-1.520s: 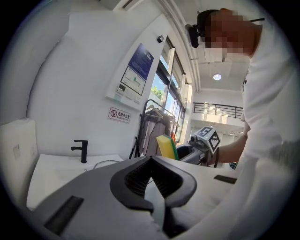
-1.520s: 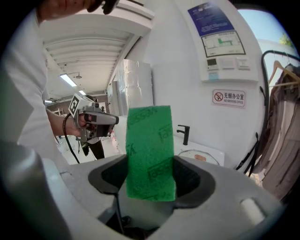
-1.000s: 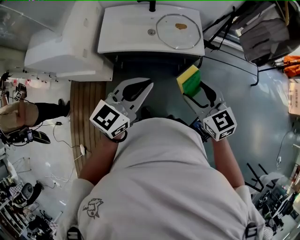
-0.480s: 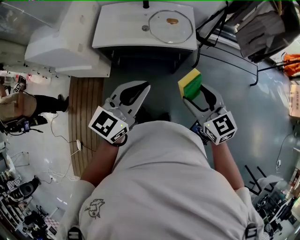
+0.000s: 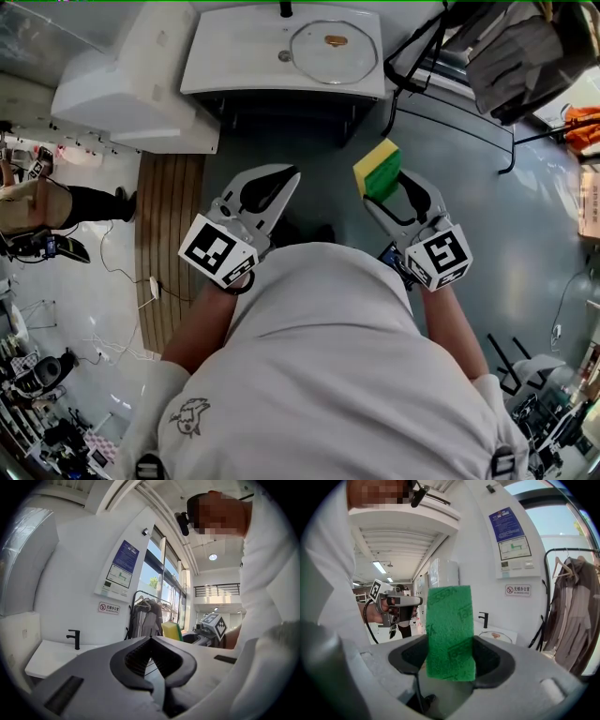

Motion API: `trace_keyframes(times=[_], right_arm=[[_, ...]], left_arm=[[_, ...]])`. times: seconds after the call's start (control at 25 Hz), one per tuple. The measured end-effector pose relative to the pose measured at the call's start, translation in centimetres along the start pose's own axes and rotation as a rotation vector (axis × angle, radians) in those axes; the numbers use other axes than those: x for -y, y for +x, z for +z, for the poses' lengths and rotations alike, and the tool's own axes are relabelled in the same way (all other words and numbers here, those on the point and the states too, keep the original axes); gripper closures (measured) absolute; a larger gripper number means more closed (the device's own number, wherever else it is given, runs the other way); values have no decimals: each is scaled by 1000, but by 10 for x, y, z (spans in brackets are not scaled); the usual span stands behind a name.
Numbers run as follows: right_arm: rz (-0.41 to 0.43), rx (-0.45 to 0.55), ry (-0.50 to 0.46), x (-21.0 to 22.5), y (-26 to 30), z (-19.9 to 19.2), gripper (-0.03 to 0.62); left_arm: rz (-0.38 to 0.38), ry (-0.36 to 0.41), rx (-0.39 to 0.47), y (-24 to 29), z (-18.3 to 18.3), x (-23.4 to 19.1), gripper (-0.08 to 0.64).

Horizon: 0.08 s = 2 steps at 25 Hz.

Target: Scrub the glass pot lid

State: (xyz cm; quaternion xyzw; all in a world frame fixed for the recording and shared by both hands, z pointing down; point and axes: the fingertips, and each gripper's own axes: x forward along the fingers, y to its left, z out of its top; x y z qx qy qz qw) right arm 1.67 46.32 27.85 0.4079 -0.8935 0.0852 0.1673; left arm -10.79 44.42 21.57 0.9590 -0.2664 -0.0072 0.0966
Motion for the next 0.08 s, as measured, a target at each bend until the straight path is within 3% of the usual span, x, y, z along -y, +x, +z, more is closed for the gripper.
trace_keyframes(times=[0.08], right_arm=[[2, 2, -2, -1, -4, 0, 299]], left_arm=[[0, 2, -1, 2, 0, 5, 561]])
